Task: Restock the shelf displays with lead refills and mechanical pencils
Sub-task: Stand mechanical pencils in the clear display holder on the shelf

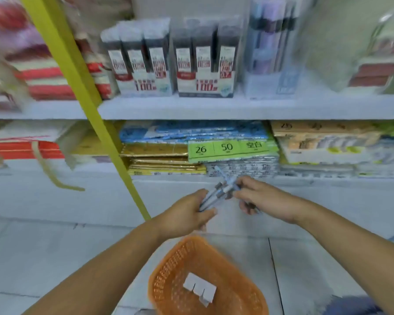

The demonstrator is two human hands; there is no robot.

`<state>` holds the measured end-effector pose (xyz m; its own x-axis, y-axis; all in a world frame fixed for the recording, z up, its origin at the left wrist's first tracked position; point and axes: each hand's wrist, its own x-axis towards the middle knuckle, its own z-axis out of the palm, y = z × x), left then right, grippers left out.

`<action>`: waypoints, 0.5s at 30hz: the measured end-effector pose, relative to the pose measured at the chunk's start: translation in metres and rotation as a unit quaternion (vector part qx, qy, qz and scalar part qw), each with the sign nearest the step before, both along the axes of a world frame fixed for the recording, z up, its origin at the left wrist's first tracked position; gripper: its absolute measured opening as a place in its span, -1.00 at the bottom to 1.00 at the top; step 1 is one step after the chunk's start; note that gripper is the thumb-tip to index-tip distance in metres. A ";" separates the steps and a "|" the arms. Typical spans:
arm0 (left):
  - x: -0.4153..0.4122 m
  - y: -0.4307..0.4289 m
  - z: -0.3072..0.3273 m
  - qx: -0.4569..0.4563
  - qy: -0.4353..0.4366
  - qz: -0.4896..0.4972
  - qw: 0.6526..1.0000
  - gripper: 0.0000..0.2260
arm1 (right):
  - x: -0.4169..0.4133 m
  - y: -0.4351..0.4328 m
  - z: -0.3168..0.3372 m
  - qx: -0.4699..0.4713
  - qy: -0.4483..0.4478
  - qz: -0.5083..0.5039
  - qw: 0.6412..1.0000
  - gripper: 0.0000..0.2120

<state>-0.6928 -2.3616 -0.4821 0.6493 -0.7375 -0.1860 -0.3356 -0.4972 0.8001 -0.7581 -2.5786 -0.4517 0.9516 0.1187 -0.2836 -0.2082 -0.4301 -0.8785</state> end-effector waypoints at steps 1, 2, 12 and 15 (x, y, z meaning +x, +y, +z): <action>-0.001 0.000 0.013 -0.033 0.019 0.024 0.999 -0.82 | -0.001 -0.001 0.013 0.030 -0.019 -0.021 0.999 -0.84; -0.003 0.000 0.025 -0.068 0.030 0.048 0.996 -0.87 | -0.003 -0.002 0.026 0.054 -0.044 -0.036 0.997 -0.81; -0.003 -0.041 0.135 -0.381 0.115 0.229 0.888 -0.74 | -0.016 -0.025 0.132 0.091 -0.190 -0.077 0.975 -0.84; 0.005 -0.056 0.160 -0.401 0.106 0.229 0.881 -0.80 | -0.015 -0.027 0.153 0.058 -0.196 -0.080 0.976 -0.93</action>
<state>-0.6876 -2.4172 -0.3217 0.9262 -0.3569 0.1219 -0.0470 0.2114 0.9763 -0.7727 -2.6052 -0.2987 0.9933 -0.0301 0.1119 0.0970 -0.3128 -0.9449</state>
